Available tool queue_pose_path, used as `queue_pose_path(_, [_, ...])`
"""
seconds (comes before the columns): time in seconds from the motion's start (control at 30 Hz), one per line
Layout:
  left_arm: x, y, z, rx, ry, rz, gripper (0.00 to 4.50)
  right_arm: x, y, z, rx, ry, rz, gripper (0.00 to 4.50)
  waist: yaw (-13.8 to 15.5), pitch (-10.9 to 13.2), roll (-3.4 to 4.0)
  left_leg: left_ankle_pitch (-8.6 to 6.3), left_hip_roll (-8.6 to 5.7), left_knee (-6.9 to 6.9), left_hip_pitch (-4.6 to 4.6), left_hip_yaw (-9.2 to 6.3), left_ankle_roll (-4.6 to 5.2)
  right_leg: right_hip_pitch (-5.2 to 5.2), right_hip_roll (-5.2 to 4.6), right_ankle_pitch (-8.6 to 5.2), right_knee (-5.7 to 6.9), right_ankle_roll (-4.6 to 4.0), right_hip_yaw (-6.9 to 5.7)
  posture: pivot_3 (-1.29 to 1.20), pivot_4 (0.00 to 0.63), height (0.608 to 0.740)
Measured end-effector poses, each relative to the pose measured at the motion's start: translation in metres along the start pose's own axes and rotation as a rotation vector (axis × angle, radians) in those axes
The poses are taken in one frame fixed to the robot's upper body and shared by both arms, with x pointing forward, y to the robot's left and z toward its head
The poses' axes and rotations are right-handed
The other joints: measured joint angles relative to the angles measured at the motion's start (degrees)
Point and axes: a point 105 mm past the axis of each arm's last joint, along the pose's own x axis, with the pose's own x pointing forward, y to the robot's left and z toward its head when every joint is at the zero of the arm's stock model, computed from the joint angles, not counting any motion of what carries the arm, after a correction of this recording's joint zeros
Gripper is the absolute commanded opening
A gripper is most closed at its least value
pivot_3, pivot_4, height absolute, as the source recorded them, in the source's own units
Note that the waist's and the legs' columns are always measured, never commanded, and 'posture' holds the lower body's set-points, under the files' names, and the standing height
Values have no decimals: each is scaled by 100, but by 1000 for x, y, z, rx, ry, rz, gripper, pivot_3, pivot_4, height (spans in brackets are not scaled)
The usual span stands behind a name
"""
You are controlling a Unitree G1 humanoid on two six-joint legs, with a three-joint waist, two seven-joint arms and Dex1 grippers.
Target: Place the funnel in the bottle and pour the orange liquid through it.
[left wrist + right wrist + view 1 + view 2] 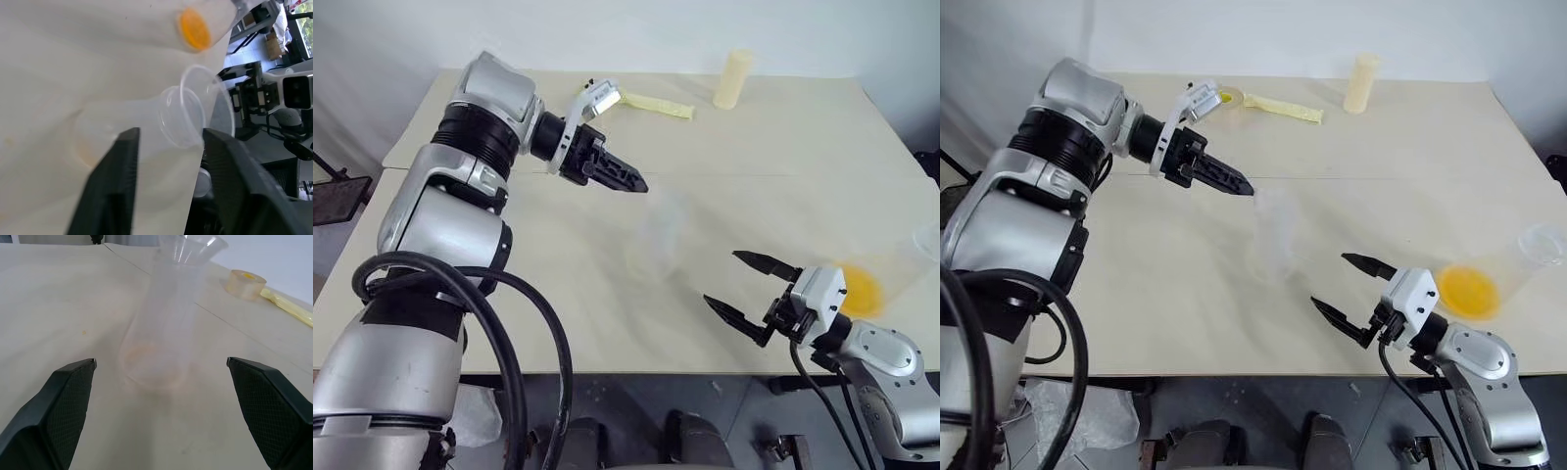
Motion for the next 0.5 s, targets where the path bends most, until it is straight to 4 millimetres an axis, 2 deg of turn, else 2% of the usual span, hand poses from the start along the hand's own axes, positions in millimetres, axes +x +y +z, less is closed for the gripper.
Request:
queue_pose_path(0.1, [1, -1, 1, 7, -7, -11, 4334, 1, -1, 0, -3, -3, -3, 4500, 1, 0, 0, 0, 0, 3, 0, -1, 0, 0, 0, 0, 3, 0, 0, 0, 150, 740])
queue_pose_path(0.13, [1, -2, 2, 13, -14, -17, 4442, 1, -1, 0, -4, -2, -3, 4500, 1, 0, 0, 0, 0, 3, 0, -2, 0, 0, -1, 0, 4, 0, 0, 0, 150, 740])
queue_pose_path(0.27, [-4, -3, 7, 25, -56, -21, 4442, 0, 0, -2, 0, 5, -11, 4500, -2, 0, 0, 0, 0, 5, 0, -4, 0, -2, -1, 0, 9, 0, 0, 0, 150, 740])
queue_pose_path(0.33, [-13, 1, 10, 57, -103, 1, 4442, -3, 2, -4, 11, 12, -23, 4500, -10, 0, 0, 0, 1, 5, 2, -7, 0, -4, -1, 0, 13, 0, 2, 0, 150, 740])
queue_pose_path(0.4, [-26, 10, 11, 154, -174, 43, 4442, -5, 4, -6, 20, 20, -36, 4500, -20, -1, 1, 0, 4, 6, 12, -29, 0, -8, -8, 0, 31, 0, 5, 0, 150, 740])
queue_pose_path(0.5, [-35, 31, -2, 280, -276, 105, 4442, -12, 4, -5, 19, 32, -66, 4500, -24, -1, 2, -1, 6, 27, 15, -39, 0, -9, -13, 0, 58, 0, 10, 0, 150, 740])
